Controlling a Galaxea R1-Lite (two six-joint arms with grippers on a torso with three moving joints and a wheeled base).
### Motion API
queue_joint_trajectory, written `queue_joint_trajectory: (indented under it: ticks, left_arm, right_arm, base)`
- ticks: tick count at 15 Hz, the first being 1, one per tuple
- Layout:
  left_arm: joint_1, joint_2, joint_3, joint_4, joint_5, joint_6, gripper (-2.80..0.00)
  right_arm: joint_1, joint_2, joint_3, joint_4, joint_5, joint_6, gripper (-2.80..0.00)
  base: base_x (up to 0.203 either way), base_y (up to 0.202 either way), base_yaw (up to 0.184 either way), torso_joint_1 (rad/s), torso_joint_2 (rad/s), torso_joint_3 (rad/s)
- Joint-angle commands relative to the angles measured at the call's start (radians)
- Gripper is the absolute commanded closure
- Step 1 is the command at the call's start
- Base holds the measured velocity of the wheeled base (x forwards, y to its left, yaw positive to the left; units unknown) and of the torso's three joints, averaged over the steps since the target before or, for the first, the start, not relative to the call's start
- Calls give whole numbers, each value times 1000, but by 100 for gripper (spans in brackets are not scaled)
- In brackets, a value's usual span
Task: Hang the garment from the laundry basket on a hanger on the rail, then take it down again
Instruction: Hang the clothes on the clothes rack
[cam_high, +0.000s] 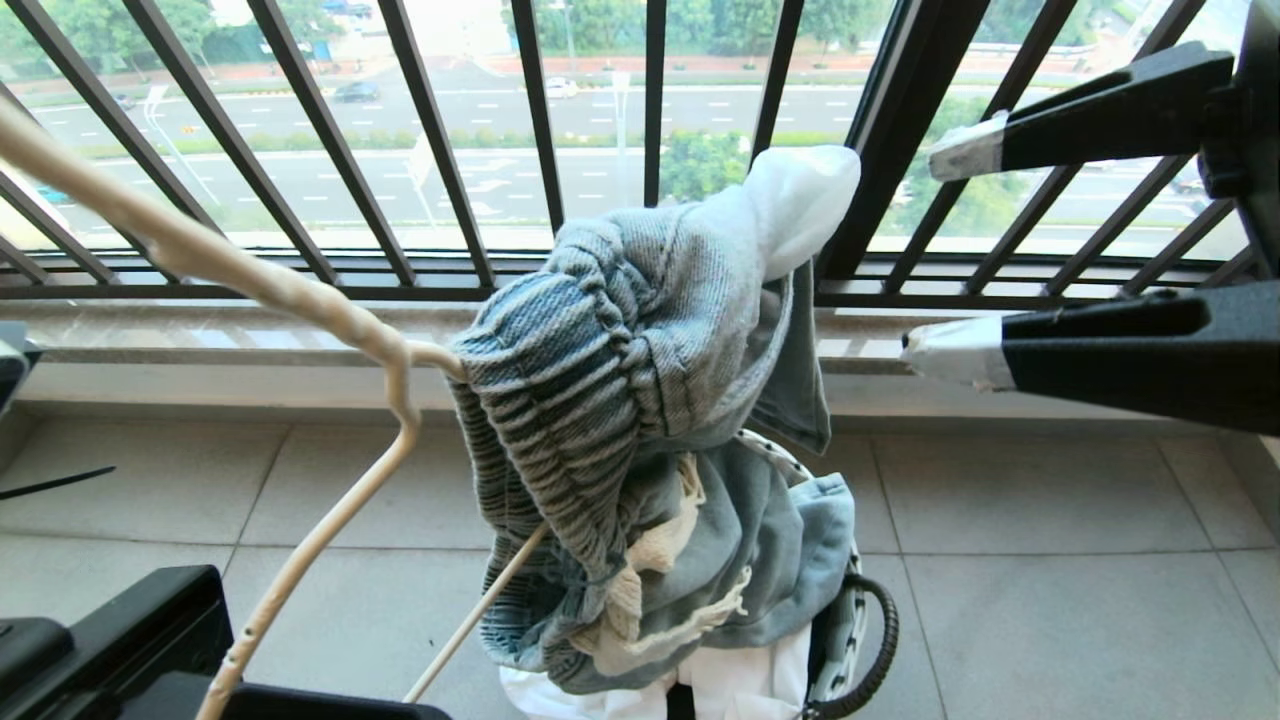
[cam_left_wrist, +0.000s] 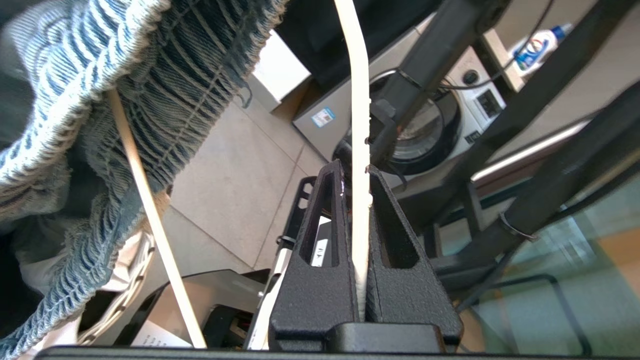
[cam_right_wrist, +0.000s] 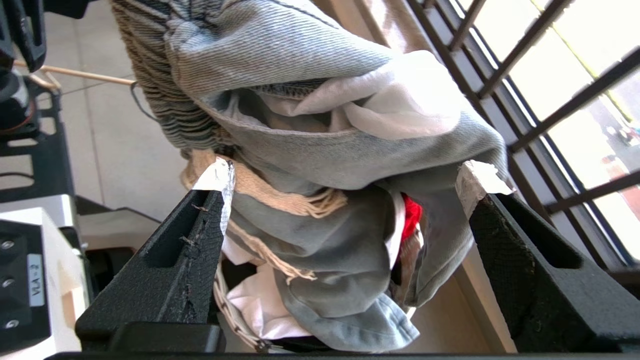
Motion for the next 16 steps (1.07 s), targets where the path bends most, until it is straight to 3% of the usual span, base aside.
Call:
queue_joint_trajectory:
  ticks: [1,6,16]
  left_arm:
    - [3,-13,0,14,-26,-3,0]
    - [48,-13,-17,48,-92,-3,0]
    - [51,-6,-29,51,-94,-1,0]
  right_arm:
    - [0,17,0,6,60,-32,-280]
    - [0,82,-85,31,109,-95,-280]
    - [1,205,-201,46,152,-181,-280]
  base:
    - [0,0,0,0,0,0]
    - [0,0,0,0,0,0]
    - [0,0,0,0,0,0]
